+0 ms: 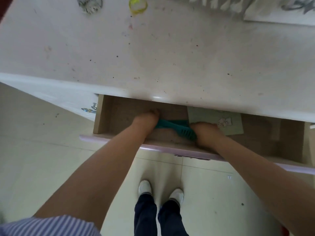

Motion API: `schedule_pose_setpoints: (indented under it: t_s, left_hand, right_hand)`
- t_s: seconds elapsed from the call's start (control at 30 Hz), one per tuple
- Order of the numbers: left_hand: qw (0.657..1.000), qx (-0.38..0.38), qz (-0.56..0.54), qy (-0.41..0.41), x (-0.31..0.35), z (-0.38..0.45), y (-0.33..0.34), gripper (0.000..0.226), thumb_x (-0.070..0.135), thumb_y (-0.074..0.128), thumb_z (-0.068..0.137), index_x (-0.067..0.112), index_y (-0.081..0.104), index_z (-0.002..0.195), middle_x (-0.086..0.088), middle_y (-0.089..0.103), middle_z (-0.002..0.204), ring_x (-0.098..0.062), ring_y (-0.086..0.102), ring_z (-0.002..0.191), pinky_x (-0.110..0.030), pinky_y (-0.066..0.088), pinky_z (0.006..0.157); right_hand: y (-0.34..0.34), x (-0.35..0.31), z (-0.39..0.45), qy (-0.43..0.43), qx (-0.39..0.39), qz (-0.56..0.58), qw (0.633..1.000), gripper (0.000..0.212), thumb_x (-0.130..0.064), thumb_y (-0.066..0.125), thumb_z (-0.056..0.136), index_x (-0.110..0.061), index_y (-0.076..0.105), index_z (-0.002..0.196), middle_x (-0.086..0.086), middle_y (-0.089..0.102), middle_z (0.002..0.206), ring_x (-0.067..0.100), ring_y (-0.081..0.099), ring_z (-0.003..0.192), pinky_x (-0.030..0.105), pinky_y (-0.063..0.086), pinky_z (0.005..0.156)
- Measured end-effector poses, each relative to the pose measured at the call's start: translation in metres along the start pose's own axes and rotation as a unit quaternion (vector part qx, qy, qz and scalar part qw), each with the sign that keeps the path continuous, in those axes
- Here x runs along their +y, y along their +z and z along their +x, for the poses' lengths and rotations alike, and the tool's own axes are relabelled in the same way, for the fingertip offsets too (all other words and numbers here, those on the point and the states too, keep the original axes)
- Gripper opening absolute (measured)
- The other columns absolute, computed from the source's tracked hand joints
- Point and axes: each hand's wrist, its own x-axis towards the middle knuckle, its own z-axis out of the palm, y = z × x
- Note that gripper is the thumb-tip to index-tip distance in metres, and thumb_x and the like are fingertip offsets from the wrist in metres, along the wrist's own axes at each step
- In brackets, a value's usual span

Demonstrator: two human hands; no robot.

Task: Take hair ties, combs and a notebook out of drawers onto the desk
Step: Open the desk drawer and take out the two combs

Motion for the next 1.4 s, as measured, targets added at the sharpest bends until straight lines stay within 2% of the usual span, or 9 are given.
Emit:
schedule_pose_setpoints:
  t_s: [0.4,0.5,0.6,0.73,0.87,1.0,1.17,1.27,1.4]
  left_hand:
    - [0.997,0.013,0.058,0.047,-0.007,0.003,0.004,0.038,0.007,0.041,0.097,-0.001,0.037,0.135,-0.022,0.049,0.137,-0.035,0.05,0.122,-0.04,0.041,0.103]
    - [0.998,-0.019,0.052,0.042,-0.009,-0.008,0.001,0.036,0.012,0.047,0.096,0.002,0.045,0.131,-0.019,0.054,0.132,-0.033,0.054,0.118,-0.039,0.045,0.1]
    - [0.998,0.042,0.034,0.042,-0.021,-0.038,-0.007,0.036,0.021,0.042,0.099,0.007,0.042,0.132,-0.017,0.054,0.128,-0.033,0.058,0.108,-0.04,0.05,0.09]
    - [0.976,0.186,0.035,0.105,-0.053,-0.096,-0.028,0.022,0.013,0.053,0.094,0.001,0.06,0.111,-0.018,0.063,0.105,-0.033,0.066,0.086,-0.038,0.055,0.068]
    - [0.945,0.312,-0.02,0.1,-0.099,-0.141,-0.053,0.028,0.016,0.053,0.082,-0.005,0.07,0.077,-0.021,0.068,0.062,-0.032,0.065,0.046,-0.029,0.052,0.037]
    - [0.912,0.371,-0.169,-0.038,-0.16,-0.149,-0.068,0.015,0.003,0.058,0.089,-0.008,0.069,0.089,-0.026,0.063,0.072,-0.038,0.063,0.071,-0.039,0.05,0.059]
    - [0.881,0.347,-0.234,-0.222,-0.249,-0.128,-0.075,0.022,0.004,0.044,0.096,-0.009,0.061,0.098,-0.03,0.059,0.095,-0.04,0.056,0.09,-0.043,0.046,0.076]
    - [0.868,0.341,-0.246,-0.263,-0.293,-0.108,-0.086,0.023,-0.006,0.042,0.091,-0.01,0.058,0.107,-0.031,0.056,0.106,-0.041,0.055,0.094,-0.043,0.047,0.08]
    - [0.883,0.325,-0.248,-0.229,-0.322,-0.068,-0.108,0.028,-0.012,0.043,0.085,-0.01,0.056,0.11,-0.029,0.054,0.112,-0.039,0.05,0.106,-0.039,0.044,0.089]
  right_hand:
    - [-0.004,0.023,-0.032,0.043,0.083,0.225,0.97,0.021,-0.001,0.059,0.083,0.003,0.06,0.103,0.024,0.067,0.107,0.032,0.063,0.093,0.027,0.047,0.069]
    - [-0.001,0.017,-0.045,-0.019,0.142,0.222,0.965,0.019,-0.004,0.062,0.084,-0.001,0.066,0.103,0.021,0.07,0.097,0.029,0.063,0.086,0.029,0.047,0.072]
    - [-0.01,0.004,-0.06,-0.072,0.215,0.24,0.944,0.02,-0.007,0.064,0.084,-0.004,0.068,0.104,0.01,0.066,0.082,0.015,0.051,0.07,0.016,0.039,0.061]
    - [-0.055,-0.025,-0.072,-0.062,0.309,0.432,0.845,0.024,0.003,0.071,0.076,-0.008,0.069,0.098,-0.005,0.063,0.072,-0.005,0.056,0.059,-0.008,0.04,0.052]
    - [-0.113,-0.059,-0.06,-0.082,0.322,0.618,0.713,0.037,0.013,0.064,0.078,-0.022,0.053,0.076,-0.006,0.054,0.07,-0.013,0.058,0.047,0.0,0.048,0.044]
    - [-0.167,-0.105,-0.022,-0.081,0.28,0.721,0.629,0.036,0.012,0.054,0.085,-0.021,0.048,0.073,0.001,0.053,0.071,-0.005,0.059,0.044,0.009,0.051,0.042]
    - [-0.214,-0.16,0.046,0.01,0.308,0.803,0.511,0.031,-0.002,0.049,0.093,-0.022,0.048,0.069,0.0,0.051,0.065,0.004,0.052,0.048,0.012,0.045,0.039]
    - [-0.23,-0.192,0.095,0.035,0.292,0.795,0.53,0.032,-0.003,0.05,0.093,-0.019,0.046,0.065,0.002,0.046,0.059,-0.001,0.043,0.03,0.01,0.039,0.033]
    - [-0.239,-0.239,0.156,0.046,0.19,0.695,0.692,0.033,-0.002,0.057,0.088,-0.016,0.047,0.06,0.005,0.046,0.054,0.003,0.036,0.023,0.008,0.029,0.027]
